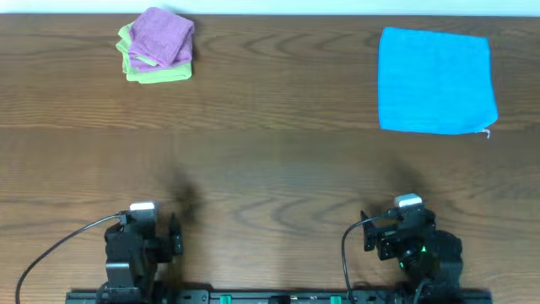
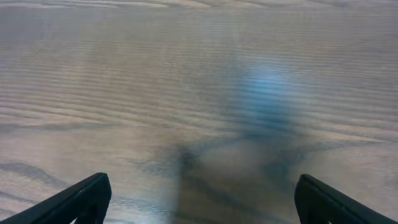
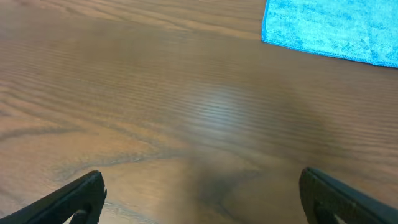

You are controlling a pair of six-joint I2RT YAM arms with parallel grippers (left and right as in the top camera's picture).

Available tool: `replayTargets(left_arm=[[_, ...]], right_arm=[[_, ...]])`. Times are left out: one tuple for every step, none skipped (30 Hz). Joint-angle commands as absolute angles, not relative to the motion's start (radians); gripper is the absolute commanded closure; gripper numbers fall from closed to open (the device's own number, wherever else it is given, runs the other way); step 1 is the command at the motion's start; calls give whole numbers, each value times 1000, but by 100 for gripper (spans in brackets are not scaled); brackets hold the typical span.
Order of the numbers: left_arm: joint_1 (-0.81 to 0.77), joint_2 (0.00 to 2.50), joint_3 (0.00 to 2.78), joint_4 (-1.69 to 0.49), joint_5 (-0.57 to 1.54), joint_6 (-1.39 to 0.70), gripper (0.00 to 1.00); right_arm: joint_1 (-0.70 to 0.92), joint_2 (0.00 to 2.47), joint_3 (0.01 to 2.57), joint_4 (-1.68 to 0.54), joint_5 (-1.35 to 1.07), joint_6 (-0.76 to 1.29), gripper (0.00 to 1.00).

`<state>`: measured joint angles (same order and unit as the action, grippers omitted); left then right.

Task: Fold the cloth

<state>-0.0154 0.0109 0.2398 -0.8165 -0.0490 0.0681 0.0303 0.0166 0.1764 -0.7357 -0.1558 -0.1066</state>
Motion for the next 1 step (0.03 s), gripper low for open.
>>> replayTargets(left_arm=[[-20,4,194,-852,-52,87,5]], right_arm=[[41,6,164,-737,-146,-117,1]])
